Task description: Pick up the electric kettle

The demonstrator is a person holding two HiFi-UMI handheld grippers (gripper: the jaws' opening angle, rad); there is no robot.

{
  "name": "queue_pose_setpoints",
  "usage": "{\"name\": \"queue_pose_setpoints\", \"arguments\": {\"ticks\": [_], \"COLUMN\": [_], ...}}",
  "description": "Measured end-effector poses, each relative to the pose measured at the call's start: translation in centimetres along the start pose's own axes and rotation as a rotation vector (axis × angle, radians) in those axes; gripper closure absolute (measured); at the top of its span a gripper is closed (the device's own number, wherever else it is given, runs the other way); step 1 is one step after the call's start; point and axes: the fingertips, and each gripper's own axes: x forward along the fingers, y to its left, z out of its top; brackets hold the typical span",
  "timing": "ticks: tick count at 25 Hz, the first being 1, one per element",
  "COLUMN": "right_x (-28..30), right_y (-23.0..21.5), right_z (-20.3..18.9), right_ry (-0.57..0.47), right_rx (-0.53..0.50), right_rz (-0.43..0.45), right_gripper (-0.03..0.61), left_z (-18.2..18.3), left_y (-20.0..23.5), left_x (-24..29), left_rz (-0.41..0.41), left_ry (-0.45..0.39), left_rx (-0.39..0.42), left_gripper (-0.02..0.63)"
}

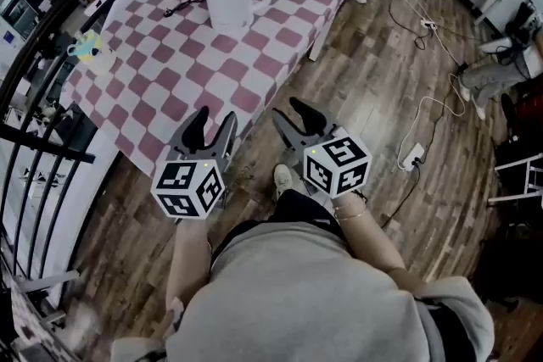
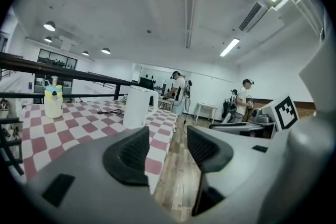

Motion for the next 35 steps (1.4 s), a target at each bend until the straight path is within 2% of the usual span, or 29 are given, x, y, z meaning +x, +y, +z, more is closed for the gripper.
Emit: {"name": "queue_pose_setpoints", "arguments": {"ticks": [3,11,14,20,23,27,35], "right_x": [2.4,6.2,7.2,9.0,9.7,10.9,14.7], "right_y": [-2.6,-9.1,-10.3,-12.1,-12.7,-13.5,-16.4], "right_z": [1.8,4.2,4.7,4.3,3.7,3.4,5.7], "right_ry": [-0.012,0.001,0.01,0.038,0.055,0.072,0.076], "right_rx": [-0.003,-0.036,-0.056,-0.033,-0.012,0.006,-0.018], "right_rz": [0.023,0.084,0.12,0.153,0.161,0.157,0.112], "right_gripper": [0.407,0.407,0.408,0.408,0.408,0.408,0.407], "left_z": [1.2,2.0,2.0,1.7,1.8,2.0,2.9], "left_y": [0.8,2.6,3.1,4.6,5.1,6.0,9.3], "left_x": [3.0,10.0,11.4,12.2,12.9,13.9,17.2], "left_rz": [0.032,0.12,0.149,0.228,0.237,0.24,0.22], "left_ry": [-0.005,-0.029,-0.04,-0.035,-0.037,-0.023,-0.006], "left_rx": [0.016,-0.043,-0.097,-0.124,-0.159,-0.155,-0.159], "left_gripper": [0.388,0.387,0.388,0.388,0.388,0.388,0.387]}}
